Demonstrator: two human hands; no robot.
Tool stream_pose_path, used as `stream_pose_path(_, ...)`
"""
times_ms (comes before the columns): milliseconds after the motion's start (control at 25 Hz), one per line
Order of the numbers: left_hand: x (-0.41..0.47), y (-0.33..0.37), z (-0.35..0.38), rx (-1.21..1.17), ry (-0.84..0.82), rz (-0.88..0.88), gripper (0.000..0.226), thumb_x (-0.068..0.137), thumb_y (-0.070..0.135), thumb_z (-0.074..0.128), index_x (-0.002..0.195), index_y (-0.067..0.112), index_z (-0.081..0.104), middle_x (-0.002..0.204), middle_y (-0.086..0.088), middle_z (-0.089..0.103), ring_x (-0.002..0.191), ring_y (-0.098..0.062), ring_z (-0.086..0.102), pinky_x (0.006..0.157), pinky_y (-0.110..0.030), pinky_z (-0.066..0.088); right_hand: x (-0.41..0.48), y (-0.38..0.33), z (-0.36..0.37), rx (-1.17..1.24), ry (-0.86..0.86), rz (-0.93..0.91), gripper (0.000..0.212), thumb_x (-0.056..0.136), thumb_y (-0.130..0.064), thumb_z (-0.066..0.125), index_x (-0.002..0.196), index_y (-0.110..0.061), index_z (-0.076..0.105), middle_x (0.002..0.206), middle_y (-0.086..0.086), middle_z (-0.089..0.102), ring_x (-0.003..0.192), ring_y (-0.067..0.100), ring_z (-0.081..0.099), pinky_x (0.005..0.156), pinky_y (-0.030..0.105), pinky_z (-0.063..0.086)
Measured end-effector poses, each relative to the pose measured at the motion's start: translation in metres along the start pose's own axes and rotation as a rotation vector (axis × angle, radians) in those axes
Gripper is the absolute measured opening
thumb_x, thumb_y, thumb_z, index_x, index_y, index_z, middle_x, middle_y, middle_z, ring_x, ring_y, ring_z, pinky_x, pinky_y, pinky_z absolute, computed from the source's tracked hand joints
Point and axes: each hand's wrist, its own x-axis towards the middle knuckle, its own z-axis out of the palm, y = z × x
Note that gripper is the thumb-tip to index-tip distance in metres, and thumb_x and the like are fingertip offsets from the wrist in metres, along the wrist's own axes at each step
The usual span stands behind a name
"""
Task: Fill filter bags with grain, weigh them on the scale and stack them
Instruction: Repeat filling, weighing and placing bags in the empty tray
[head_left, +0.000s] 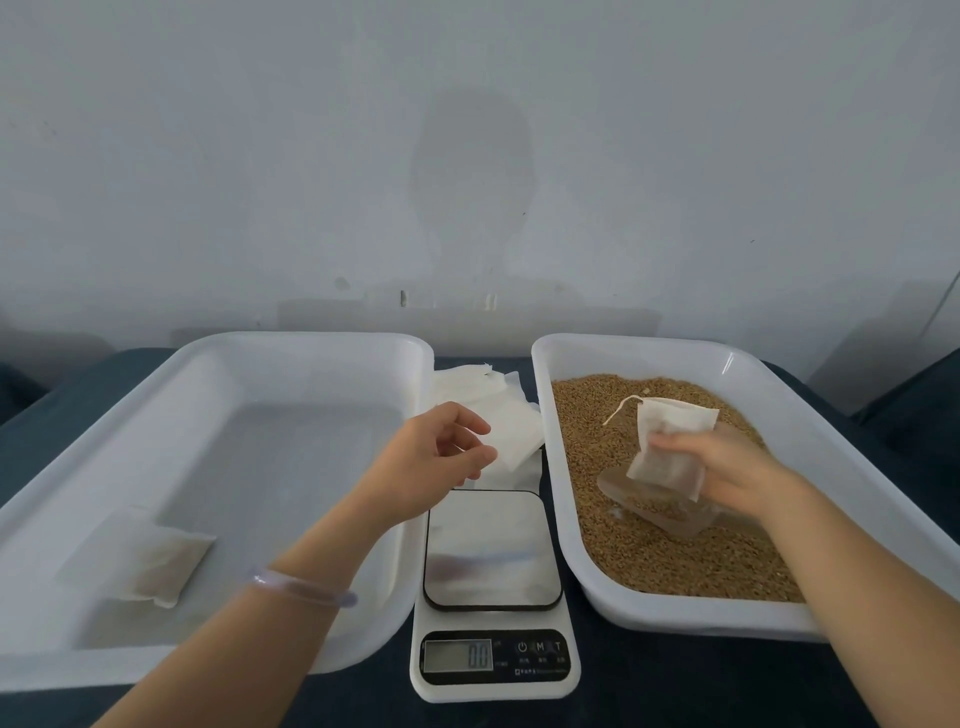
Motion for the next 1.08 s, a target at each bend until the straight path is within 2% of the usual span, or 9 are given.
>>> stream_pose_path(120,-0.001,0.001,0.001,0.039,0.004,0.008,0.019,0.081,0.017,0.072,0.094,0.023,0.06,0.08,0.003,0.068,0.072,-0.014,0.062,0.073,-0.036,0.053,-0.003,0.0,0.01,0.104,-0.08,-0.038,0.044,0.066,-0.003,0.071,0.108,-0.009,0.061,0.086,0.009,0.072,0.076,0.023,0.072,0.056,0.033,0.056)
stream_pose_path(360,-0.009,0.008,0.001,0.081,-0.105,0.088,0.045,0.068,0.025,0.084,0.104,0.029,0.059,0.099,0.008,0.066,0.092,-0.004,0.061,0.079,-0.021,0.051,-0.017,-0.019,0.035,0.299,-0.261,-0.174,0.039,0.07,-0.002,0.066,0.106,-0.016,0.064,0.084,0.003,0.071,0.079,0.016,0.07,0.065,0.032,0.057)
stream_pose_path(480,-0.007,0.02,0.006,0.046,-0.109,0.118,0.035,0.075,0.03,0.077,0.105,0.034,0.059,0.102,0.008,0.064,0.093,-0.004,0.061,0.081,-0.022,0.052,-0.032,-0.027,0.066,0.262,-0.447,-0.218,0.032,0.072,-0.001,0.065,0.098,-0.017,0.073,0.09,0.005,0.073,0.085,0.018,0.07,0.069,0.033,0.056)
stream_pose_path(600,-0.002,0.033,0.011,-0.121,-0.016,0.159,0.013,0.085,0.025,0.066,0.099,0.024,0.067,0.089,0.006,0.066,0.08,-0.009,0.06,0.072,-0.025,0.052,-0.045,-0.025,0.107,0.082,-0.595,-0.26,0.033,0.074,-0.004,0.069,0.106,-0.011,0.072,0.103,0.012,0.071,0.096,0.024,0.067,0.075,0.036,0.055)
stream_pose_path(720,0.001,0.035,0.009,-0.19,0.105,0.178,0.014,0.09,0.014,0.061,0.086,0.016,0.075,0.08,-0.003,0.068,0.072,-0.011,0.06,0.066,-0.029,0.056,-0.049,-0.018,0.13,0.009,-0.621,-0.252,0.04,0.072,-0.009,0.071,0.111,-0.008,0.067,0.105,0.012,0.07,0.099,0.024,0.066,0.079,0.032,0.054)
stream_pose_path(800,0.002,0.029,0.003,-0.188,0.1,0.125,0.022,0.091,0.012,0.061,0.078,0.023,0.076,0.08,-0.006,0.067,0.072,-0.014,0.06,0.068,-0.034,0.057,-0.051,-0.017,0.133,-0.198,-0.53,-0.343,0.035,0.072,-0.028,0.072,0.103,-0.011,0.071,0.093,0.006,0.072,0.087,0.016,0.067,0.076,0.026,0.052)
stream_pose_path(880,0.001,0.022,-0.005,-0.174,0.055,0.05,0.026,0.09,0.012,0.061,0.076,0.027,0.076,0.081,0.0,0.071,0.073,-0.012,0.062,0.066,-0.03,0.058,-0.048,-0.014,0.127,-0.556,-0.368,-0.51,0.042,0.079,-0.045,0.065,0.091,-0.006,0.072,0.062,-0.001,0.055,0.056,0.006,0.049,0.058,0.018,0.036)
stream_pose_path(1000,0.002,0.011,-0.013,0.102,0.057,0.043,0.02,0.09,0.021,0.063,0.073,0.017,0.074,0.065,0.007,0.063,0.059,-0.006,0.051,0.062,-0.024,0.046,-0.045,-0.012,0.126,-0.846,-0.309,-0.618,0.031,0.092,-0.037,0.057,0.066,-0.026,0.069,0.048,-0.011,0.042,0.046,0.002,0.036,0.049,0.016,0.027)
stream_pose_path(1080,0.003,0.006,-0.014,0.4,0.026,0.066,0.019,0.085,0.035,0.067,0.076,0.019,0.071,0.061,0.016,0.056,0.059,0.001,0.047,0.082,-0.026,0.037,-0.042,-0.009,0.129,-0.947,-0.332,-0.62,0.04,0.093,-0.037,0.055,0.053,-0.04,0.06,0.05,-0.014,0.049,0.049,0.001,0.042,0.051,0.018,0.031)
